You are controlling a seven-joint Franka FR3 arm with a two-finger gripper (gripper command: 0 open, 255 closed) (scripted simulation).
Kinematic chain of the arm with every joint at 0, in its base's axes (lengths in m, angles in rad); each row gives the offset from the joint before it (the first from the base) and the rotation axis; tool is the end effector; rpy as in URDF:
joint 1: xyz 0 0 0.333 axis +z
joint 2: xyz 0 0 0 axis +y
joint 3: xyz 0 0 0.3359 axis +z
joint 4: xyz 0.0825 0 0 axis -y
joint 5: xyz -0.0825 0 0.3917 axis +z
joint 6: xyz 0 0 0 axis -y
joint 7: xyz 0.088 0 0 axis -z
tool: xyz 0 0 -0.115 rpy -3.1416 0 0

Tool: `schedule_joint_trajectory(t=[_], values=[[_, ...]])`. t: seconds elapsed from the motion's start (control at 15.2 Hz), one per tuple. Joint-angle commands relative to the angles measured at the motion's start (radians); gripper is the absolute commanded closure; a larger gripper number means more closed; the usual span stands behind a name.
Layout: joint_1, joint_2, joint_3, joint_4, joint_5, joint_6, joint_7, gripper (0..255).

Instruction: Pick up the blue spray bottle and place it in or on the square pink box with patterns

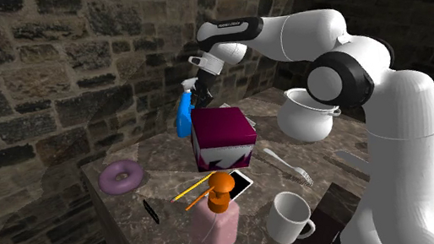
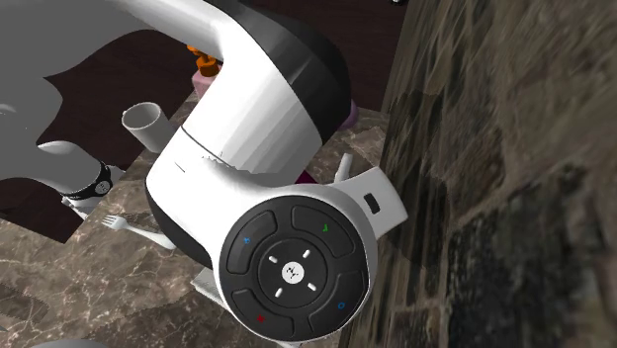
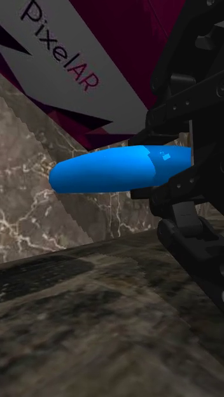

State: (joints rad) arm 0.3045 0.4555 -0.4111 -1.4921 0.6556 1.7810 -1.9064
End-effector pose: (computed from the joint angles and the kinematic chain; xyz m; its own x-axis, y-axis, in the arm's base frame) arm 0.6916 0.0286 0.4323 -0.0669 0.8901 0.4509 0.9972 0.0750 0.0001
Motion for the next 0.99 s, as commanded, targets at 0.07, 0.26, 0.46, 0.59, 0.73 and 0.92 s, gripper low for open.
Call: schedule_joint_trajectory(t=[0.07, 0.26, 0.46, 0.59, 0.73, 0.92], values=[[0.000, 0.000, 0.000, 0.000, 0.000, 0.000, 0.000, 255], [-0.001, -0.006, -0.002, 0.017, -0.005, -0.019, 0.012, 255], [-0.004, -0.013, -0.004, 0.045, -0.011, -0.050, 0.029, 255], [-0.006, -0.017, -0.005, 0.066, -0.015, -0.071, 0.040, 255], [-0.009, -0.019, -0.006, 0.088, -0.018, -0.093, 0.051, 255], [-0.014, -0.022, -0.008, 0.124, -0.021, -0.126, 0.068, 255]])
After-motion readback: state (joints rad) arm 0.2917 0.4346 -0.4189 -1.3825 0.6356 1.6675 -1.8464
